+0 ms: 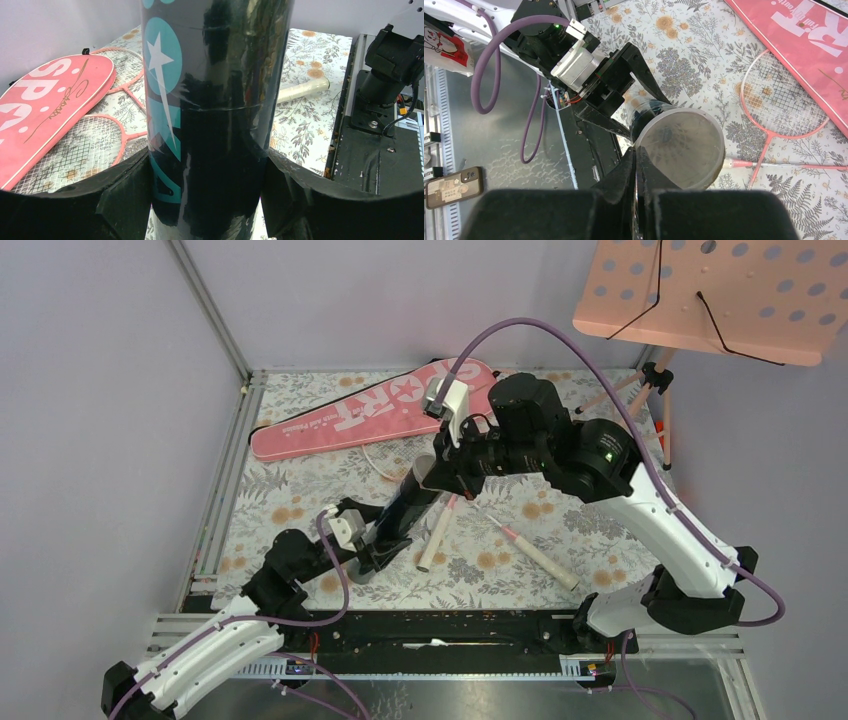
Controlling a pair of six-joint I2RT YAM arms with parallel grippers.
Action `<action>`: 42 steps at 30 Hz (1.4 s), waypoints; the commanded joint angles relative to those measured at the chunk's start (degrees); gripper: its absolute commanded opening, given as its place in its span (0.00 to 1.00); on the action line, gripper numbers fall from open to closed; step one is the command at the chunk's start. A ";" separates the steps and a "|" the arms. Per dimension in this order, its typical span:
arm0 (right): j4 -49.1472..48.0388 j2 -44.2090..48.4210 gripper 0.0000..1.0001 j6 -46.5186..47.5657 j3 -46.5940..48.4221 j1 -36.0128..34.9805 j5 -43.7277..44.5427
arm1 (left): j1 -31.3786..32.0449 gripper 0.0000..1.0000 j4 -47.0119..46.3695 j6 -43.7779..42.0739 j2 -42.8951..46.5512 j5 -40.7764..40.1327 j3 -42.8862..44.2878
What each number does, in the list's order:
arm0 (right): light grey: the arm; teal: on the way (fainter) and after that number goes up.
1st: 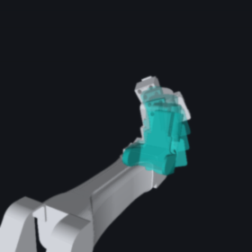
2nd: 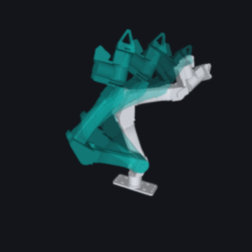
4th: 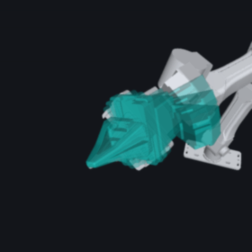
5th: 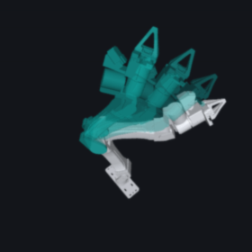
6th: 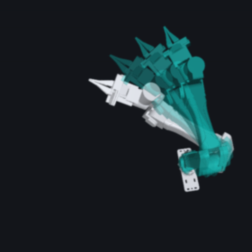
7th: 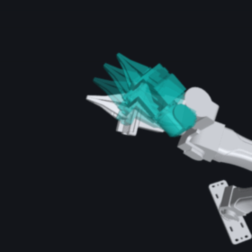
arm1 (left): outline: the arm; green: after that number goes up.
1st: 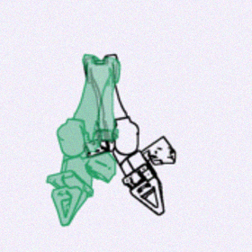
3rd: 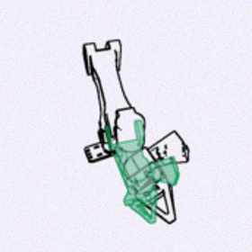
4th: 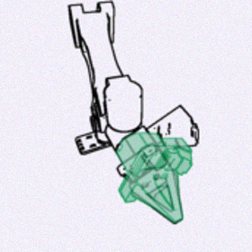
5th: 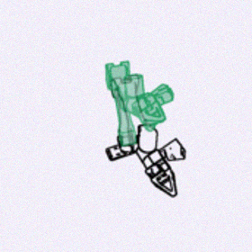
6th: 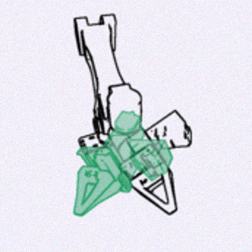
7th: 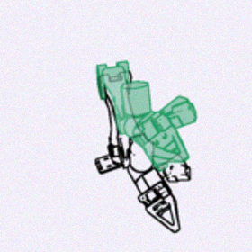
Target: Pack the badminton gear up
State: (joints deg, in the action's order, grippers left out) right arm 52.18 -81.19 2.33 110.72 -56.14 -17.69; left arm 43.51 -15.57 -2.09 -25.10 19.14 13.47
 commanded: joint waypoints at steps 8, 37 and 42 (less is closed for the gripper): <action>4.20 -2.10 0.00 0.49 5.55 0.50 -1.03 | 0.00 0.22 -6.74 -1.16 1.96 1.35 0.33; 6.43 -5.55 0.65 -1.27 10.72 0.49 -1.64 | 0.00 0.22 -6.66 -1.08 1.98 1.40 0.41; 5.61 -5.76 0.83 -1.36 9.06 0.50 -1.60 | -0.03 0.22 -6.66 -1.05 2.07 1.66 0.33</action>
State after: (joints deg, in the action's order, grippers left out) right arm 58.19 -86.65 1.21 119.81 -56.12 -19.09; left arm 43.51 -15.59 -2.57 -24.05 19.31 13.47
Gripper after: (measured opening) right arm 0.806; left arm 0.675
